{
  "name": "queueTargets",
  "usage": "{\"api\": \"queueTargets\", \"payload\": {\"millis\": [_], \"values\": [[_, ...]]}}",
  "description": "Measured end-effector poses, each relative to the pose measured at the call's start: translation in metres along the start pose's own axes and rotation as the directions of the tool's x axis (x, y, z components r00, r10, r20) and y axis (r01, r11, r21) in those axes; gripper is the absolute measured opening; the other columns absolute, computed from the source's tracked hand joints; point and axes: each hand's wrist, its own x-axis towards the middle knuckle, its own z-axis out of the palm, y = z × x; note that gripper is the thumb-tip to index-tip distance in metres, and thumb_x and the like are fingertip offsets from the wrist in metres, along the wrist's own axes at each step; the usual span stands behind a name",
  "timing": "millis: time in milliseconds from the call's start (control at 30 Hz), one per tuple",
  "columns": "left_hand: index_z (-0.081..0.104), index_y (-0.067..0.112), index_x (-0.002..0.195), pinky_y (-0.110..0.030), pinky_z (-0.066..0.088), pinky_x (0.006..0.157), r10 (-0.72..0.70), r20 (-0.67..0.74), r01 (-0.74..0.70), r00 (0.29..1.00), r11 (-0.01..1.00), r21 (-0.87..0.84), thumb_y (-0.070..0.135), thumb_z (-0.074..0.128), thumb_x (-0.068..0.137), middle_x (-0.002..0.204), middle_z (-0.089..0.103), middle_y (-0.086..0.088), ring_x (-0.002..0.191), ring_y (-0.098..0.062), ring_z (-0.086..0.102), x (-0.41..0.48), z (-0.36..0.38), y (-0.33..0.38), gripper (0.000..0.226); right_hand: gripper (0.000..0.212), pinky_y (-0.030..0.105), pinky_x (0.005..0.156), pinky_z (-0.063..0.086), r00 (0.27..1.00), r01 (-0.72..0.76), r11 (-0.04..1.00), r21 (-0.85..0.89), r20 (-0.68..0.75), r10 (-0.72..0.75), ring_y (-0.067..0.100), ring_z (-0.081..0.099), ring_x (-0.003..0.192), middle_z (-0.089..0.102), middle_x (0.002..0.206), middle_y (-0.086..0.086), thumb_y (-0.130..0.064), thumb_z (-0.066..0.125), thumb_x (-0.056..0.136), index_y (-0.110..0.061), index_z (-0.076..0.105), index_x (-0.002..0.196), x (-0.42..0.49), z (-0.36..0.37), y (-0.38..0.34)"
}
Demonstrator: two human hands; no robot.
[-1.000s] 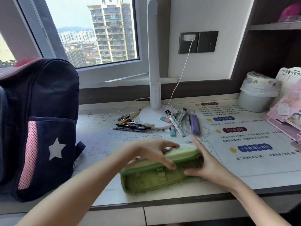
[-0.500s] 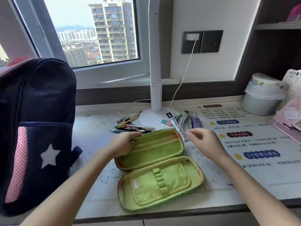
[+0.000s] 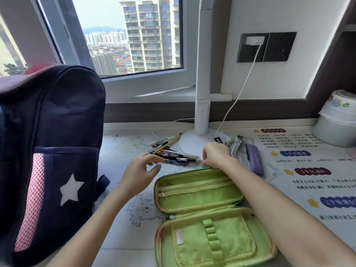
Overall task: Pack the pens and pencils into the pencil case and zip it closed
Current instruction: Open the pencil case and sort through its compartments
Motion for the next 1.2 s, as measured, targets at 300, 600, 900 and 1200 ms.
{"api": "queueTargets", "payload": {"millis": [300,600,900,1200], "values": [[0.068,0.019,0.099,-0.024,0.051,0.075,-0.035,-0.029,0.028,0.999,0.979,-0.203,0.026,0.061,0.086,0.094,0.066,0.008,0.085,-0.005,0.061,-0.021,0.003,0.043,0.017,0.010,0.030,0.064,0.049,0.983,0.088,0.610,0.787,-0.169,0.077,0.015,0.062,0.069,0.069,0.074,0.002,-0.023,0.073,0.078,-0.013,0.071,0.077,-0.086,-0.039,0.003],[0.068,0.010,0.081,-0.016,0.040,0.045,-0.173,0.248,0.300,0.953,0.651,-0.697,0.012,0.071,0.073,0.058,0.061,0.006,0.051,-0.010,0.048,-0.057,0.004,0.086,0.008,0.010,0.013,0.058,0.045,0.974,0.036,0.417,0.908,0.062,-0.218,-0.002,0.057,0.063,0.066,0.071,-0.007,-0.016,0.069,0.081,-0.009,0.073,0.088,-0.179,-0.025,-0.004],[0.072,0.015,0.084,-0.024,0.050,0.068,0.058,0.118,-0.065,0.991,0.996,0.057,0.015,0.070,0.079,0.077,0.067,0.008,0.071,-0.008,0.062,-0.104,0.005,0.061,0.006,0.018,0.028,0.077,0.054,0.985,0.147,0.674,0.724,-0.044,-0.168,0.012,0.063,0.083,0.068,0.089,-0.009,-0.034,0.066,0.082,-0.022,0.070,0.095,-0.189,0.001,-0.003],[0.075,0.014,0.073,-0.025,0.046,0.062,0.188,0.093,-0.202,0.978,0.963,0.178,0.004,0.077,0.069,0.067,0.057,0.015,0.066,-0.015,0.056,-0.119,0.004,0.044,0.011,0.011,0.021,0.076,0.046,0.980,0.128,0.719,0.683,-0.198,0.013,0.002,0.058,0.085,0.063,0.086,-0.014,-0.029,0.063,0.085,-0.022,0.070,0.091,-0.198,0.015,0.035]]}}
